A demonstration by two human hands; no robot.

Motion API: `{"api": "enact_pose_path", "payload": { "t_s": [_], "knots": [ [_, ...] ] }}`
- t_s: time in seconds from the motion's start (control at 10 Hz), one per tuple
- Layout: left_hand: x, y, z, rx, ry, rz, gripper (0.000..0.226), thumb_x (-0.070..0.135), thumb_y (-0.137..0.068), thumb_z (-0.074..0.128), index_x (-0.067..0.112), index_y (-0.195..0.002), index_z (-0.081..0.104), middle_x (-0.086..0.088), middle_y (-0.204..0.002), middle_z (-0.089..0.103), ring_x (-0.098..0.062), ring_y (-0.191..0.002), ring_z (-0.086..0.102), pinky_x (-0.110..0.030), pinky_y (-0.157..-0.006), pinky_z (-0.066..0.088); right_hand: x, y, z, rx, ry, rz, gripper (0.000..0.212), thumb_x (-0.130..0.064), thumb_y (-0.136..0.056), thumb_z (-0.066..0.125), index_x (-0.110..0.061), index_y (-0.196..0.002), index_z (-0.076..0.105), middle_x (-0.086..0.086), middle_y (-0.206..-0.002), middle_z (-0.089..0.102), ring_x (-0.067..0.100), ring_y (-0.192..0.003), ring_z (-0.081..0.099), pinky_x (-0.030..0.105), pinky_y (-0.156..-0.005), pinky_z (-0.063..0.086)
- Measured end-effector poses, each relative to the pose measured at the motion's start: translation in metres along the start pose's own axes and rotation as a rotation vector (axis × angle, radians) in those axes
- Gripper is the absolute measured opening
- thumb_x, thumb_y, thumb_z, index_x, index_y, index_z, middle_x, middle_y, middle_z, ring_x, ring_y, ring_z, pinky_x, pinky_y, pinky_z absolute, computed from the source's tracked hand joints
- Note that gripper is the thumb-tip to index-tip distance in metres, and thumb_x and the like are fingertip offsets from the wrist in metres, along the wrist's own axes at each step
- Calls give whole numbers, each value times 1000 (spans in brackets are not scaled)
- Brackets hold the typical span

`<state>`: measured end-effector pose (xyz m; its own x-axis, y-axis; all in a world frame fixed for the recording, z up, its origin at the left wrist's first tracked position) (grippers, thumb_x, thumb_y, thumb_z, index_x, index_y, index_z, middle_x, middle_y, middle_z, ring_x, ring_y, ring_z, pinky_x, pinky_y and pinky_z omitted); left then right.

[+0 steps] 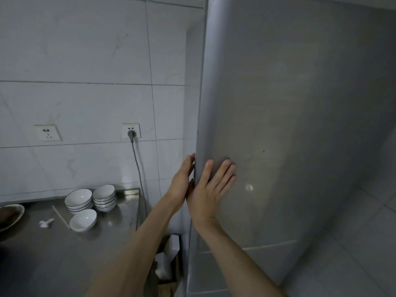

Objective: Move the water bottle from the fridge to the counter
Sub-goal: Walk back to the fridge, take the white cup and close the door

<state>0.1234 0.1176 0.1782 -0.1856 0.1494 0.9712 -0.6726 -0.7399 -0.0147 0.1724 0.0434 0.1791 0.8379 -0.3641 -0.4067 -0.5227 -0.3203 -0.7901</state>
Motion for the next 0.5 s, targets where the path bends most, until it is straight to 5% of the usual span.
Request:
{"api": "enact_pose_path", "payload": {
  "t_s": [0.1, 0.2, 0.3, 0.4, 0.5],
  "knots": [
    [0, 10, 7, -21, -35, 0, 40, 61, -98, 40, 50, -105, 78, 22, -117, 77, 11, -107, 71, -5, -77, 56, -1, 0, -8, -79, 11, -5, 94, -29, -92, 60, -14, -160, -4, 31, -164, -3, 47, -153, -6, 63, -124, 9],
    [1, 17, 8, -1, -52, 3, 40, 61, -100, 37, 54, -105, 76, 24, -120, 75, 14, -109, 70, -13, -87, 54, -1, 3, -17, -191, 65, -69, 102, -44, -83, 67, -15, -159, 6, 29, -163, 4, 49, -153, 4, 63, -123, 15],
    [-6, 30, 8, 16, -152, 4, 38, 59, -102, 34, 57, -111, 71, 30, -119, 73, 17, -109, 67, -12, -82, 53, 10, 12, -44, -295, -8, -190, 92, -49, -86, 58, -19, -161, 13, 23, -168, -2, 40, -156, -2, 54, -127, 12],
    [-47, 46, -8, 124, -171, -142, 32, 47, -107, 37, 37, -117, 66, 10, -130, 69, 0, -113, 65, -24, -87, 51, 48, 49, -71, -406, -167, -337, 69, -30, -91, 57, -17, -155, 35, 5, -165, 30, 22, -155, 23, 31, -126, 20],
    [-115, 90, -23, 184, -194, -258, 22, 44, -101, 55, 27, -109, 66, -10, -135, 67, -24, -124, 64, -38, -103, 48, 92, 107, -91, -500, -148, -333, 71, -31, -62, 85, -26, -130, 67, -8, -132, 68, 8, -117, 68, 18, -94, 53]
  ]
}}
Point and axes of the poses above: each hand's wrist, its own y-axis away from the middle knuckle, its own z-axis out of the palm, x = y × z, the point moved 6 cm from there along -y, towards the middle knuckle
